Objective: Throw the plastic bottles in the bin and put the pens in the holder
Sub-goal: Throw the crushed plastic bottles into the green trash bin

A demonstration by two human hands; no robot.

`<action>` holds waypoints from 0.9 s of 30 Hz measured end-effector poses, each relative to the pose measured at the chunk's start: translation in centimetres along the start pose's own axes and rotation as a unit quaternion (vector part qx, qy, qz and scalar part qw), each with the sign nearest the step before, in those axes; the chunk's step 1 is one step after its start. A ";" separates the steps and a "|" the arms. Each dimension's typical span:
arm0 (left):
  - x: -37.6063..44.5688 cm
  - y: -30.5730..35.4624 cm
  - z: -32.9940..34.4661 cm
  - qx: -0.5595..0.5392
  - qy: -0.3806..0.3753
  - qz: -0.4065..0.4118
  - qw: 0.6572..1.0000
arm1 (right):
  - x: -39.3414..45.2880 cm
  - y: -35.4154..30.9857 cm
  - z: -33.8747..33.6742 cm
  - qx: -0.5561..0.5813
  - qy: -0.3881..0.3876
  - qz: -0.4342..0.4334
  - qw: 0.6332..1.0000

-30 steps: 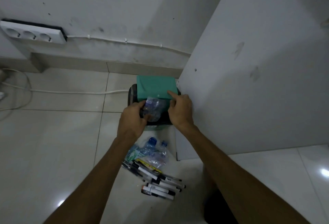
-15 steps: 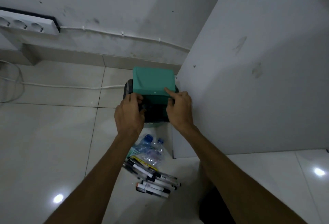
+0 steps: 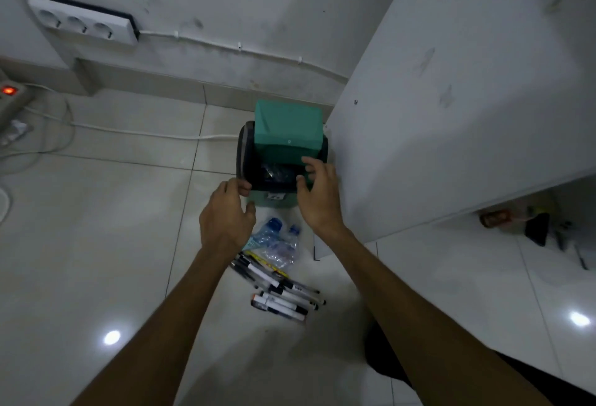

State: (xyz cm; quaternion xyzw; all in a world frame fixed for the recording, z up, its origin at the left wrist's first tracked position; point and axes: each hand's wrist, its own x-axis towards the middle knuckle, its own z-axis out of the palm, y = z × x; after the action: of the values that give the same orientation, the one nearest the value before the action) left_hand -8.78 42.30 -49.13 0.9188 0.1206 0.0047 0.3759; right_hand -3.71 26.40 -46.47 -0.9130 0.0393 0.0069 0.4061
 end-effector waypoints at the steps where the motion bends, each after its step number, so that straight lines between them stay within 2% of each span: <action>1: -0.6 -0.3 -0.1 0.002 -0.006 -0.006 1.000 | -0.8 0.1 0.2 0.005 -0.008 0.001 1.000; 6: -3.1 -2.4 0.5 -0.009 -0.015 -0.028 0.999 | -4.1 2.2 2.2 -0.004 -0.061 0.006 0.998; 14: -5.1 -6.4 5.5 -0.033 -0.062 -0.089 0.994 | -4.9 8.9 5.7 -0.044 -0.130 0.105 0.985; 24: -5.2 -9.5 11.0 -0.058 -0.116 -0.089 0.988 | -4.6 16.1 9.0 -0.042 -0.210 0.230 0.949; 27: -5.3 -10.1 12.3 -0.078 -0.148 -0.096 0.981 | -4.7 17.5 10.1 -0.025 -0.209 0.237 0.948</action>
State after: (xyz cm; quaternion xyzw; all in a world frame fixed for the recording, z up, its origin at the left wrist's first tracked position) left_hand -14.88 39.57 -64.51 0.8614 0.1507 -0.1578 0.4586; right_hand -9.50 22.53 -65.95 -0.8651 0.1688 0.2947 0.3692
